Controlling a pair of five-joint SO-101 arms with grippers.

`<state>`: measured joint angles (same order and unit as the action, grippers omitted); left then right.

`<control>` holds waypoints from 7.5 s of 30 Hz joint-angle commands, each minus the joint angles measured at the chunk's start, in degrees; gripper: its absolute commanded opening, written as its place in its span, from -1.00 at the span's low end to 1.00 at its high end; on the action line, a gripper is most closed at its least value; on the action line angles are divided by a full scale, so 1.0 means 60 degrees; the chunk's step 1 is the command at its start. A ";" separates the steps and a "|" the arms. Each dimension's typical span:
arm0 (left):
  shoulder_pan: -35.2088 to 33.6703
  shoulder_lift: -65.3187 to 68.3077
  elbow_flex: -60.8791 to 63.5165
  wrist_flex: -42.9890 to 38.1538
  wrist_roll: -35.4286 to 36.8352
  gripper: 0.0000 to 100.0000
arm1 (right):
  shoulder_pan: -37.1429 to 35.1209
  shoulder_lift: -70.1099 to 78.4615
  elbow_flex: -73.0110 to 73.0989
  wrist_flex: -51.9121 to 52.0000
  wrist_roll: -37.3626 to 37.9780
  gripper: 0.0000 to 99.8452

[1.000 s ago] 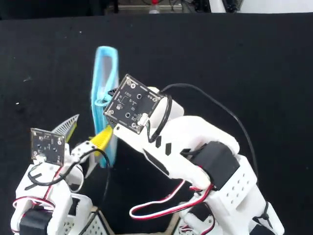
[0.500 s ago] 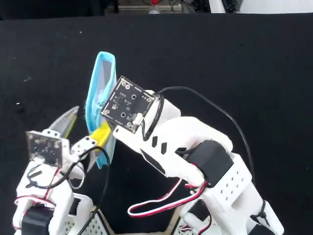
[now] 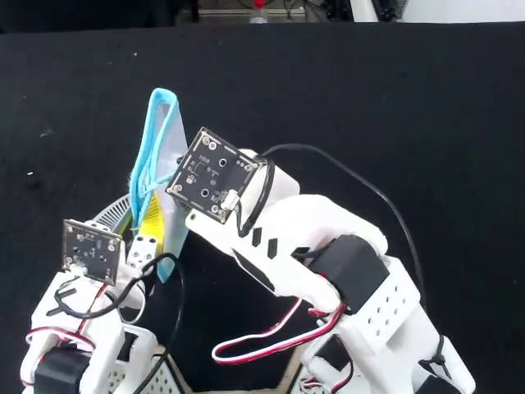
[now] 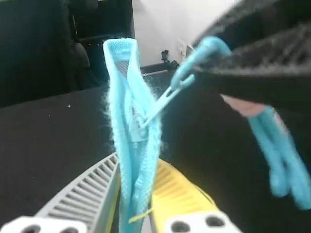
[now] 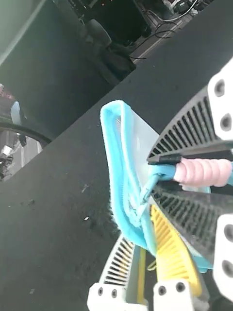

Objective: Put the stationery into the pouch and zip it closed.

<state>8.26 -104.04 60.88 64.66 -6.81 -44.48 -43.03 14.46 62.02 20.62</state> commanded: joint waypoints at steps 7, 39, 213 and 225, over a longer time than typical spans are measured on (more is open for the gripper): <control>0.0857 0.0088 -0.0637 0.0747 -0.0615 -0.94 | 0.0059 -0.0037 0.0007 -0.0703 -0.0205 -0.98; 0.1092 0.0088 -0.0505 0.1260 -0.1201 -0.94 | 0.3253 -0.1575 0.3597 -0.5172 -0.1099 -0.98; -0.3260 -0.0088 0.6073 0.1040 0.0381 -0.94 | 0.9465 -1.0923 1.3678 0.2125 -0.2125 -0.97; -0.3289 -0.0088 0.6073 0.1070 0.0381 -0.94 | 0.9817 -1.0923 1.3678 0.2125 -0.2095 -0.98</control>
<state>-11.34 -104.13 96.04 70.81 -4.09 13.80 -103.16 96.31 75.03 8.40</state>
